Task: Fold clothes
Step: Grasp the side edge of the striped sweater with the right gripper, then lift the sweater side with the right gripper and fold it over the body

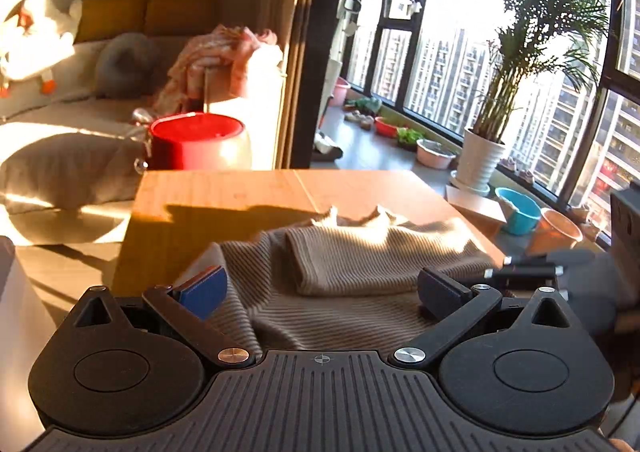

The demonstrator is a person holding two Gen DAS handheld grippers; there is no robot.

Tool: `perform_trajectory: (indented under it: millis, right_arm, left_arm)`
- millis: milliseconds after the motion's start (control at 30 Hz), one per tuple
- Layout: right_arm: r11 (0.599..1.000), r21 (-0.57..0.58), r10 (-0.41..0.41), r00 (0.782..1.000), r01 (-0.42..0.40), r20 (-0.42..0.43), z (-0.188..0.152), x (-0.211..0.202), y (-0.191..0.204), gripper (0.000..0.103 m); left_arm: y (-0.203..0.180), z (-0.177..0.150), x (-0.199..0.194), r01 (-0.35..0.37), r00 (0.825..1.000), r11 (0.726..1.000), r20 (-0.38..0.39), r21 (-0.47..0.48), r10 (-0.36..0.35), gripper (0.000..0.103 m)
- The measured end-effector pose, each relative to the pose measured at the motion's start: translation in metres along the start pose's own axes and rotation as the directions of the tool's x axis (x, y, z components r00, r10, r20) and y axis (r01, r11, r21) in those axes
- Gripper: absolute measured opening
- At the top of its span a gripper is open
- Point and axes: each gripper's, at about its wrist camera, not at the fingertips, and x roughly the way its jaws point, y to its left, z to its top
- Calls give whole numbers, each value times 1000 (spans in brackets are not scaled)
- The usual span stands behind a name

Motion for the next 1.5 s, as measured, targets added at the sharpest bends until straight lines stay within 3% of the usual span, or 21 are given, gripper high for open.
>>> perform_trajectory:
  millis: [67, 167, 233, 300, 333, 367, 400, 533, 633, 700, 767, 833, 933, 1000, 1067, 1200, 1267, 1367, 1400, 1500]
  right_arm:
    - [983, -132, 127, 991, -130, -36, 2, 4, 50, 30]
    - [895, -386, 210, 975, -224, -78, -11, 12, 117, 38]
    - [826, -520, 210, 975, -217, -73, -19, 17, 148, 47]
    - [790, -579, 194, 978, -201, -75, -23, 27, 164, 49]
    - [785, -590, 182, 981, -189, -72, -25, 32, 166, 48]
    - [780, -601, 169, 983, -176, -69, -26, 36, 168, 39]
    - [774, -612, 156, 986, -163, -65, -27, 41, 170, 15]
    - [797, -604, 68, 995, -7, 78, -3, 25, 151, 10]
    - [785, -599, -46, 978, 160, 202, 28, 4, 119, 10]
    - [759, -576, -153, 942, 305, 297, 53, -8, 90, 10]
    - [706, -534, -275, 875, 466, 399, 76, -19, 56, 10]
    - [689, -482, -360, 833, 541, 419, 93, -26, 20, 10]
    - [732, -440, -419, 853, 520, 311, 84, -25, -26, 13]
    - [758, -409, -450, 861, 508, 235, 77, -25, -57, 22]
    - [798, -379, -453, 882, 468, 134, 55, -25, -82, 22]
    - [861, -252, -454, 891, 441, 10, 13, -42, -123, 30]
    - [903, -91, -423, 906, 420, -6, 5, -58, -140, 35]
    - [925, 118, -366, 930, 362, 15, 2, -77, -160, 51]
    - [928, 167, -344, 938, 334, 36, 5, -80, -164, 58]
    - [936, 241, -282, 957, 257, 74, 16, -72, -170, 60]
  left_arm:
    - [6, 8, -9, -31, 999, 1000, 20, 1, 31, 103]
    - [12, 9, -10, -55, 998, 998, 19, -5, 55, 103]
    - [16, 10, -11, -72, 997, 997, 18, -9, 72, 103]
    - [20, 11, -11, -88, 996, 996, 17, -13, 88, 103]
    - [22, 11, -12, -96, 995, 995, 17, -15, 97, 103]
    - [24, 12, -12, -105, 994, 994, 16, -17, 105, 103]
    - [25, 12, -12, -113, 993, 993, 16, -19, 113, 103]
    - [33, 14, -14, -145, 989, 989, 13, -28, 146, 103]
    - [41, 18, -16, -185, 982, 981, 31, -61, 187, 103]
    - [49, 23, -17, -196, 978, 975, 52, -103, 202, 103]
    - [50, 25, -12, -187, 980, 975, 46, -123, 194, 103]
    - [47, 24, -5, -172, 984, 977, 27, -124, 177, 103]
    - [34, 18, 11, -136, 991, 986, -19, -96, 135, 103]
    - [25, 11, 22, -109, 993, 991, -49, -73, 106, 103]
    - [15, 4, 33, -85, 994, 995, -79, -48, 81, 103]
    - [-1, -5, 53, -48, 991, 999, -126, -8, 46, 103]
    - [-8, -8, 63, -34, 989, 999, -142, -2, 34, 103]
    - [-14, -9, 74, -17, 987, 1000, -160, 4, 18, 103]
    - [-15, -9, 78, -12, 986, 1000, -164, 6, 13, 103]
    - [-17, -10, 83, -1, 985, 1000, -174, 7, 3, 103]
